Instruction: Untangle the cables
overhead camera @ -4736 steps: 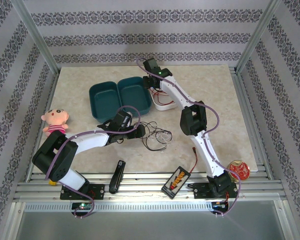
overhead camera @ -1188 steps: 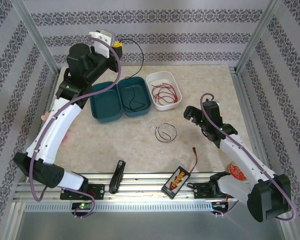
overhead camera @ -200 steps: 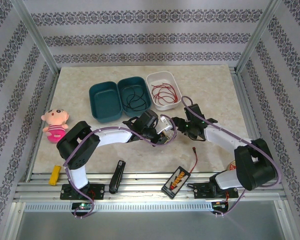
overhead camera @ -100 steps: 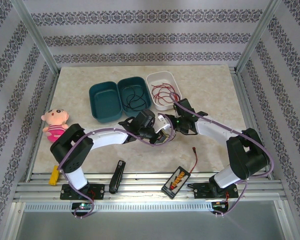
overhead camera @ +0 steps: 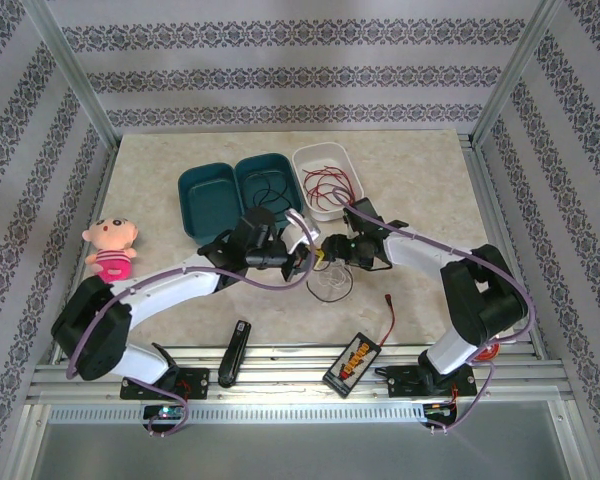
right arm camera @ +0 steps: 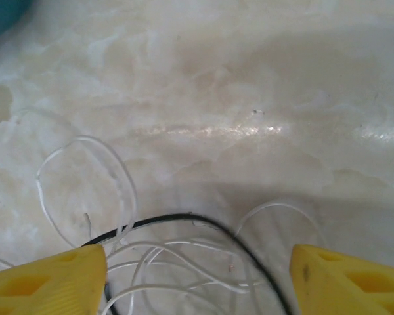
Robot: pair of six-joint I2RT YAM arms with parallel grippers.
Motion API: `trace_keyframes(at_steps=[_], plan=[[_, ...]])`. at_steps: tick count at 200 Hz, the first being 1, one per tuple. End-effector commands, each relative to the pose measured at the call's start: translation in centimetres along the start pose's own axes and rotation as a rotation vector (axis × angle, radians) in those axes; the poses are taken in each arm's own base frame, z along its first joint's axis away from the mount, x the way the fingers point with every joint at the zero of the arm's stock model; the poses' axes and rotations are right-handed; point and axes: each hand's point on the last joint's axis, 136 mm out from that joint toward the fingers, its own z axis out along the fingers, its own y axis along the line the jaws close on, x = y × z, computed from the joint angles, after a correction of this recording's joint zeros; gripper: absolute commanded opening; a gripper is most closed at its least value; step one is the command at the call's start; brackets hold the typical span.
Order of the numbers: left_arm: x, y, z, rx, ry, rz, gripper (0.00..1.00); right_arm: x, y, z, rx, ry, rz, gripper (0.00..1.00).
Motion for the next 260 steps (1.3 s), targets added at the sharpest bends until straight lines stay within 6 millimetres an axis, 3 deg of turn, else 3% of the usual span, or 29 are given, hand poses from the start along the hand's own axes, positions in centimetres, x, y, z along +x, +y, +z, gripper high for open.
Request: trace_keyframes(at_steps=[1, 46, 98, 135, 156, 181, 217, 242, 260], plan=[[-2.8, 0.8, -2.0, -0.037, -0.101, 0.004, 0.00, 0.1, -1.5, 0.2, 0.045, 0.018, 0.027, 0.68], [-7.5, 2.1, -7.1, -0.128, -0.252, -0.025, 0.00, 0.0, -4.0, -0.4, 0.081, -0.008, 0.083, 0.50], [-12.5, -0.4, -12.8, -0.190, -0.360, 0.098, 0.00, -0.8, -5.6, -1.6, 0.113, -0.054, 0.113, 0.38], [-16.1, -2.8, -15.9, -0.171, -0.447, 0.178, 0.00, -1.2, -6.4, -2.6, 0.146, -0.084, 0.129, 0.38], [-17.0, -3.6, -16.2, -0.133, -0.478, 0.190, 0.00, -1.8, -5.1, -3.5, 0.085, -0.127, 0.122, 0.45], [-16.7, -2.8, -14.5, -0.110, -0.452, 0.156, 0.00, -2.9, -2.2, -5.3, -0.037, -0.207, 0.093, 0.55], [-17.5, -1.4, -13.1, -0.117, -0.447, 0.111, 0.00, -3.7, 0.6, -7.6, -0.115, -0.279, 0.032, 0.57], [-19.6, -1.2, -13.9, -0.141, -0.515, 0.109, 0.00, -3.7, 1.3, -8.2, -0.148, -0.308, 0.031, 0.58], [-22.0, -1.6, -15.2, -0.149, -0.598, 0.121, 0.00, -4.2, 0.6, -9.0, -0.113, -0.352, 0.043, 0.59]])
